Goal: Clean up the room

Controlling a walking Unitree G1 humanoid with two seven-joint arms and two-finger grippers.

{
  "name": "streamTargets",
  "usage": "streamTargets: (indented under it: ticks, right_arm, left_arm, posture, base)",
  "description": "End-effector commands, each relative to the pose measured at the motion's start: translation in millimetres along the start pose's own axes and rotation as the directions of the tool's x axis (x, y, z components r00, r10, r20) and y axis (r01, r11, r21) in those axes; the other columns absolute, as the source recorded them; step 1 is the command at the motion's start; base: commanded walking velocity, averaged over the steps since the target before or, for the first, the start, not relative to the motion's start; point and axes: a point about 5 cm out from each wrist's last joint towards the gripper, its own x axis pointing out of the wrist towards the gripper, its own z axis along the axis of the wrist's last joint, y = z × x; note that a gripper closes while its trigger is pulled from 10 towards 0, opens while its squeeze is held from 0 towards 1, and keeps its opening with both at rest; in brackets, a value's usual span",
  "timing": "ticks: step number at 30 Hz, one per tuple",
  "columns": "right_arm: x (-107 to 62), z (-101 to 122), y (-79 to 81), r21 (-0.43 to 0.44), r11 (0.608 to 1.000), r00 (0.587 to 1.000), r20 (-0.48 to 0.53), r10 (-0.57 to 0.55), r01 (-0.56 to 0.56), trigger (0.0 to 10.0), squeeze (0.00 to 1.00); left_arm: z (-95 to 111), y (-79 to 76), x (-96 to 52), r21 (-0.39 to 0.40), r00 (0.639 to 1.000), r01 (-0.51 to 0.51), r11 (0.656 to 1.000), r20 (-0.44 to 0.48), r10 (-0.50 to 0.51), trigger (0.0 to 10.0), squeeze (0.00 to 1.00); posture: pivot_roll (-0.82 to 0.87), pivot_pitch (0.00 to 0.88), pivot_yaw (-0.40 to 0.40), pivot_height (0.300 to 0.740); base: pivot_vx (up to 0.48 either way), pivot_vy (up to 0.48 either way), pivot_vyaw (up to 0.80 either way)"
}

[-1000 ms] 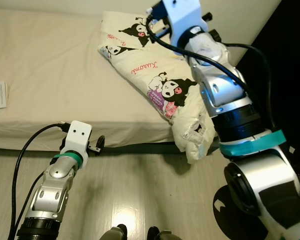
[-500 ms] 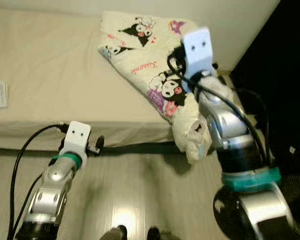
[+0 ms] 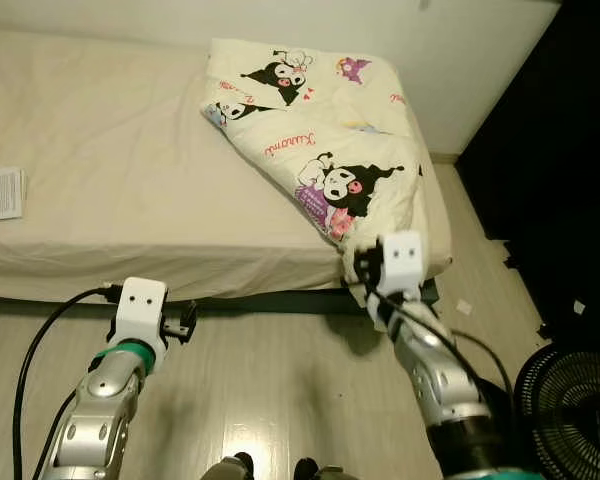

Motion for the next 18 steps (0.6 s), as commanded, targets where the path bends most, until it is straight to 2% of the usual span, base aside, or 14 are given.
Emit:
streamTargets:
  ticks: [1,4,7,8,9,10,11,13,14,16,18]
  right_arm:
    - [-4.3,-11,-6.3,0.003,1.0,0.999,-0.035,-0.019,0.019,10.0,0.0]
    - [-8.7,-20,-8.8,-0.002,0.999,0.998,-0.057,-0.034,0.034,10.0,0.0]
    - [-20.6,-49,-21.7,0.046,0.99,0.985,-0.121,-0.127,0.133,10.0,0.0]
    - [-20.6,-49,-21.7,0.046,0.99,0.985,-0.121,-0.127,0.133,10.0,0.0]
    - [-23.7,-55,-30.8,0.074,0.982,0.977,-0.14,-0.164,0.175,10.0,0.0]
    - [-23.7,-55,-30.8,0.074,0.982,0.977,-0.14,-0.164,0.175,10.0,0.0]
    - [-25.7,-60,-36.1,0.103,0.973,0.969,-0.155,-0.191,0.208,10.0,0.0]
    - [-26.1,-62,-38.9,0.126,0.966,0.967,-0.154,-0.205,0.225,10.0,0.0]
    - [-25.2,-62,-39.3,0.135,0.96,0.964,-0.141,-0.226,0.245,10.0,0.0]
    - [-24.4,-61,-39.2,0.138,0.957,0.963,-0.129,-0.237,0.254,10.0,0.0]
    - [-27.7,-64,-42.2,0.185,0.942,0.956,-0.137,-0.259,0.281,10.0,0.0]
  left_arm:
    - [-10,-1.3,-1.8,-0.012,1.0,0.001,1.0,-0.027,-0.002,10.0,0.0]
    - [-12,-1.7,-1.7,0.0,1.0,0.005,1.0,-0.029,-0.005,10.0,0.0]
    - [-8,-8.6,0.5,0.038,1.0,0.027,0.999,-0.012,-0.026,10.0,0.0]
    - [-8,-8.6,0.5,0.038,1.0,0.027,0.999,-0.012,-0.026,10.0,0.0]
    - [-3,-14.0,2.0,0.042,1.0,0.029,0.999,0.001,-0.029,10.0,0.0]
    - [-3,-14.0,2.0,0.042,1.0,0.029,0.999,0.001,-0.029,10.0,0.0]
    - [2,-15.6,3.1,0.047,1.0,0.022,0.999,0.02,-0.023,10.0,0.0]
    - [6,-15.2,3.1,0.046,0.999,0.016,0.999,0.029,-0.017,10.0,0.0]
    - [7,-12.0,2.3,0.026,1.0,0.014,1.0,0.022,-0.015,10.0,0.0]
    - [6,-10.0,1.5,0.012,1.0,0.015,1.0,0.014,-0.015,10.0,0.0]
    - [9,-11.3,1.3,0.031,0.999,0.028,0.999,0.027,-0.029,10.0,0.0]
  posture:
    - [0.13,0.108,-0.025,0.74]
    - [0.13,0.102,-0.03,0.74]
    - [0.15,0.092,-0.05,0.74]
    - [0.15,0.092,-0.05,0.74]
    - [0.15,0.09,-0.109,0.74]
    - [0.15,0.09,-0.109,0.74]
    - [0.18,0.087,-0.071,0.74]
    - [0.18,0.087,-0.071,0.74]
    - [0.17,0.055,-0.032,0.74]
    - [0.17,0.063,-0.043,0.74]
    - [0.19,0.063,-0.058,0.74]
  base:
    - [0.0,0.0,0.0]
    - [0.0,0.0,0.0]
    - [0.0,0.0,0.0]
    - [0.0,0.0,0.0]
    - [0.0,0.0,0.0]
    - [0.0,0.0,0.0]
    - [0.0,0.0,0.0]
    - [0.0,0.0,0.0]
    - [0.0,0.0,0.0]
    - [0.0,0.0,0.0]
    - [0.0,0.0,0.0]
